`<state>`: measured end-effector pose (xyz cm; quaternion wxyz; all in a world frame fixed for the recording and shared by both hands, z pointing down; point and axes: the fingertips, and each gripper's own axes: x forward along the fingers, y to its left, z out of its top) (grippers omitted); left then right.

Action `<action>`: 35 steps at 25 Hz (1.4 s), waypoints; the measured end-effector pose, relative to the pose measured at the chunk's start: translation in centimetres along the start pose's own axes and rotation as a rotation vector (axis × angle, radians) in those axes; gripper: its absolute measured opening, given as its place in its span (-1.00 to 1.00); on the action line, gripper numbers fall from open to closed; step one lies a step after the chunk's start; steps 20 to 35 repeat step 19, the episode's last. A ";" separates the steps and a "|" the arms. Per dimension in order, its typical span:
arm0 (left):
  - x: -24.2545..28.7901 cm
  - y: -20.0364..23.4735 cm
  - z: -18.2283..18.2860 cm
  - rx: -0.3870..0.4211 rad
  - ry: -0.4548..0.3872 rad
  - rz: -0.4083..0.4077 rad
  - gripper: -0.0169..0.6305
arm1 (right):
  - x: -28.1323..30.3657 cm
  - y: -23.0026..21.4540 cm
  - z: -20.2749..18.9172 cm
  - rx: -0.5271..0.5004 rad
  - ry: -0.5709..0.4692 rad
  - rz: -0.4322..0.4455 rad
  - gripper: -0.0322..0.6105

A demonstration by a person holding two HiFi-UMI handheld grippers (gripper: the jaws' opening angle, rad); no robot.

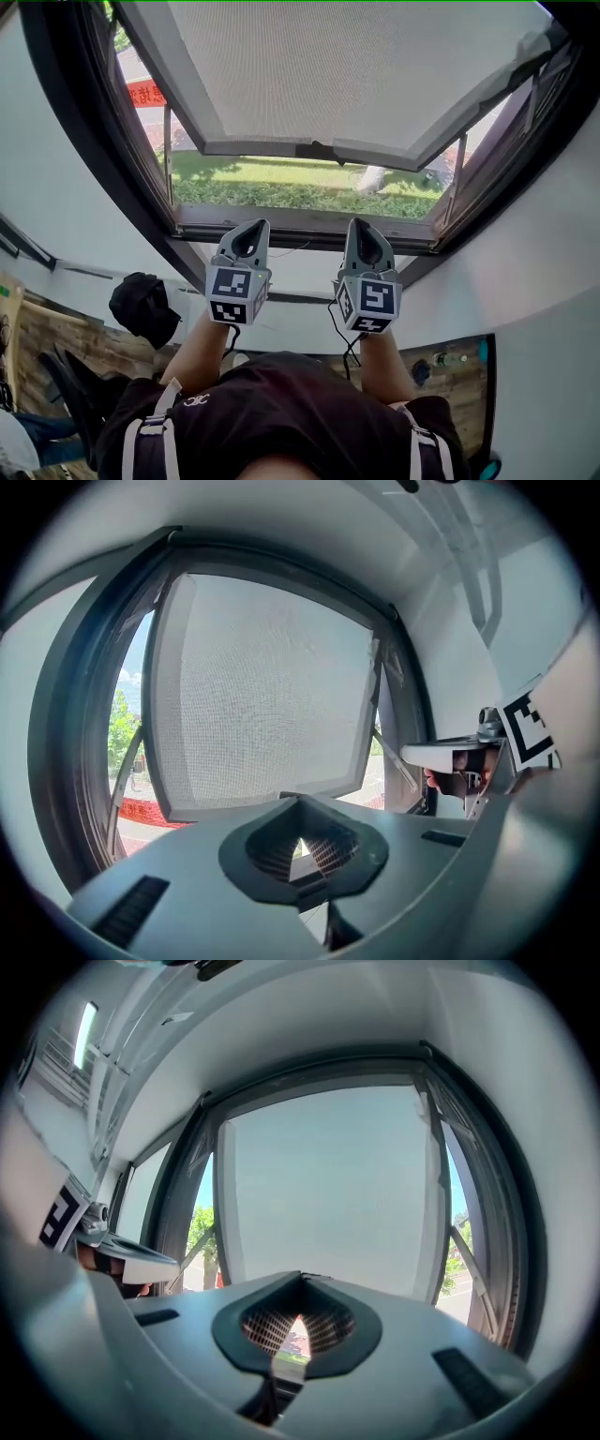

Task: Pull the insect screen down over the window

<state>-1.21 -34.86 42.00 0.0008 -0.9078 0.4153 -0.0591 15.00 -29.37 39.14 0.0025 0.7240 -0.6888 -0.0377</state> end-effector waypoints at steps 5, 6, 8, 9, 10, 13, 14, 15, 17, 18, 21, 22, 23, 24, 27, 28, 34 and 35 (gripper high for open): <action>0.0 0.4 -0.7 -0.010 0.015 0.005 -0.91 | -0.1 0.0 -0.8 0.016 0.013 -0.005 -0.89; 0.0 0.5 -0.8 -0.012 0.016 0.006 -0.91 | -0.1 0.0 -0.8 0.018 0.010 -0.007 -0.89; -0.1 0.6 -0.8 -0.014 0.014 0.006 -0.91 | -0.2 0.0 -0.8 0.021 0.004 -0.011 -0.89; -0.1 0.5 -0.7 -0.013 0.012 0.005 -0.91 | -0.1 -0.1 -0.8 0.022 0.002 -0.012 -0.89; -0.1 0.5 -0.7 -0.012 0.011 0.004 -0.91 | -0.1 -0.1 -0.8 0.022 0.002 -0.012 -0.89; -0.2 0.3 -0.7 -0.010 0.013 -0.001 -0.91 | -0.1 -0.1 -1.2 0.021 0.012 -0.013 -0.89; -0.2 0.3 -0.7 -0.010 0.015 -0.002 -0.91 | -0.1 0.0 -1.3 0.019 0.015 -0.012 -0.89; -0.2 0.3 -0.7 -0.010 0.016 -0.002 -0.91 | -0.1 0.0 -1.4 0.017 0.018 -0.012 -0.89; -0.3 0.4 -0.8 -0.010 0.016 -0.002 -0.91 | -0.1 0.0 -1.5 0.014 0.020 -0.011 -0.89; -0.3 0.4 -0.8 -0.011 0.016 -0.001 -0.91 | -0.1 0.1 -1.5 0.013 0.021 -0.011 -0.89; -0.3 0.4 -0.8 -0.012 0.015 -0.001 -0.91 | -0.1 0.1 -1.5 0.013 0.021 -0.010 -0.89; -0.3 0.4 -0.8 -0.012 0.015 -0.001 -0.91 | -0.1 0.1 -1.5 0.013 0.021 -0.010 -0.89; -0.3 0.4 -0.8 -0.012 0.015 -0.001 -0.91 | -0.1 0.1 -1.5 0.013 0.021 -0.010 -0.89; -0.3 0.4 -0.8 -0.012 0.015 -0.001 -0.91 | -0.1 0.1 -1.5 0.013 0.021 -0.010 -0.89; -0.3 0.4 -0.8 -0.012 0.015 -0.001 -0.91 | -0.1 0.1 -1.5 0.013 0.021 -0.010 -0.89; -0.3 0.4 -0.8 -0.012 0.015 -0.001 -0.91 | -0.1 0.1 -1.5 0.013 0.021 -0.010 -0.89; -0.3 0.4 -0.8 -0.012 0.015 -0.001 -0.91 | -0.1 0.1 -1.5 0.013 0.021 -0.010 -0.89; -0.3 0.4 -0.8 -0.012 0.015 -0.001 -0.91 | -0.1 0.1 -1.5 0.013 0.021 -0.010 -0.89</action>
